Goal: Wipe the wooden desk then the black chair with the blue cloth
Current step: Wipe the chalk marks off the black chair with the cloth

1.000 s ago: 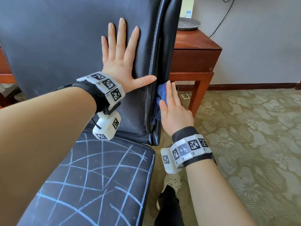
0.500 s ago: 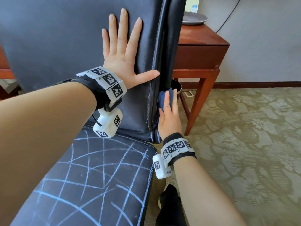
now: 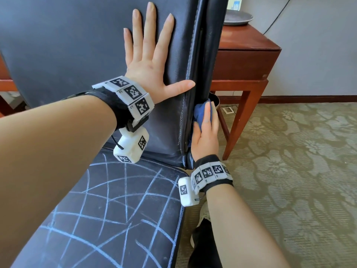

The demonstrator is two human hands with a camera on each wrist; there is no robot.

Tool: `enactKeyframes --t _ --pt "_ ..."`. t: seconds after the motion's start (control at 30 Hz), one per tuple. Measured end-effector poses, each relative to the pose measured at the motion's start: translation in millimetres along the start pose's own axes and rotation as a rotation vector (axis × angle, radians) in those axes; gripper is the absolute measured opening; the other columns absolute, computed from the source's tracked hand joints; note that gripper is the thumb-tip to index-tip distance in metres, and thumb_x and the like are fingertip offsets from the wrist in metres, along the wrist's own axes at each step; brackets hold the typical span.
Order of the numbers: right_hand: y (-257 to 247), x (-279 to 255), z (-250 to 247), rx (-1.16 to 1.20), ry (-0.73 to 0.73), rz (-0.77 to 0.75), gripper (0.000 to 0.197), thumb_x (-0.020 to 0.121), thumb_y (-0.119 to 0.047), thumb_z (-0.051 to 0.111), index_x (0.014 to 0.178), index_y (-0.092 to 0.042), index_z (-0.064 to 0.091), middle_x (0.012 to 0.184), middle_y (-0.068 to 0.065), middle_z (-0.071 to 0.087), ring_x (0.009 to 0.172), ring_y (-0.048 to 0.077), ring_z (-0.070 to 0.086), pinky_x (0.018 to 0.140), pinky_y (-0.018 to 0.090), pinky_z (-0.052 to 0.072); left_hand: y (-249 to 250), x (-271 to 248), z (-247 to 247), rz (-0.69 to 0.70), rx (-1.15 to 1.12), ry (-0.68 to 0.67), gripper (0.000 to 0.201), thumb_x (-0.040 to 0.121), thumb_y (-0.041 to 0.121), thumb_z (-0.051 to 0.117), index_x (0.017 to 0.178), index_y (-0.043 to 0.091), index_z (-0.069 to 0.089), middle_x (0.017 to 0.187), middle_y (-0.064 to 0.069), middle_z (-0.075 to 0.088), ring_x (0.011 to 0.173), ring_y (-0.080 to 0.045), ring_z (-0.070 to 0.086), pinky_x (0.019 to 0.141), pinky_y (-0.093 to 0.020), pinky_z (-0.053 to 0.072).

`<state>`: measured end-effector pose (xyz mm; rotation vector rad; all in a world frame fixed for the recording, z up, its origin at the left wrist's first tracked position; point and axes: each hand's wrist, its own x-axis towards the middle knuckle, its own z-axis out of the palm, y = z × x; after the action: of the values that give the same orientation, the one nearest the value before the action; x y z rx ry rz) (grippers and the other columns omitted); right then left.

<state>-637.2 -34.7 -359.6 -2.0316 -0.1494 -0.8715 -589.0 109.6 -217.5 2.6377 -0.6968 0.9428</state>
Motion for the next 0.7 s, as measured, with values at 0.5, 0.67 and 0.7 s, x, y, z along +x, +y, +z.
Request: enactKeyframes --t 0.5,0.67,0.7 --pt "13 -13 -2 -0.015 -0.086 0.077 0.062 0.097 -0.008 0.042 0.137 -0.028 -0.001 0.149 -0.004 0.005 0.13 -0.009 0.004 0.091 -0.012 0.008 1 -2 -1 -0.011 0.011 0.013 0.11 0.076 0.081 0.038 0.149 0.003 0.013 0.151 -0.033 0.004 0.137 -0.055 -0.003 0.109 -0.059 -0.006" --pt "32 -49 19 -0.184 -0.103 0.135 0.065 0.096 -0.006 0.046 0.136 -0.027 -0.001 0.148 -0.006 0.002 0.128 -0.008 0.012 0.089 0.008 0.03 -1 0 4 -0.003 0.012 0.036 0.109 0.076 0.08 0.039 0.148 0.002 0.015 0.151 -0.034 0.005 0.137 -0.056 -0.001 0.109 -0.06 -0.005" --pt "38 -56 19 -0.2 -0.145 0.172 0.064 0.096 -0.006 0.046 0.138 -0.023 0.0 0.15 -0.004 0.001 0.131 0.0 0.02 0.088 0.015 0.036 -1 1 4 -0.001 0.013 0.039 0.109 0.076 0.08 0.039 0.148 0.001 0.015 0.151 -0.033 0.005 0.137 -0.056 -0.001 0.11 -0.059 -0.005"
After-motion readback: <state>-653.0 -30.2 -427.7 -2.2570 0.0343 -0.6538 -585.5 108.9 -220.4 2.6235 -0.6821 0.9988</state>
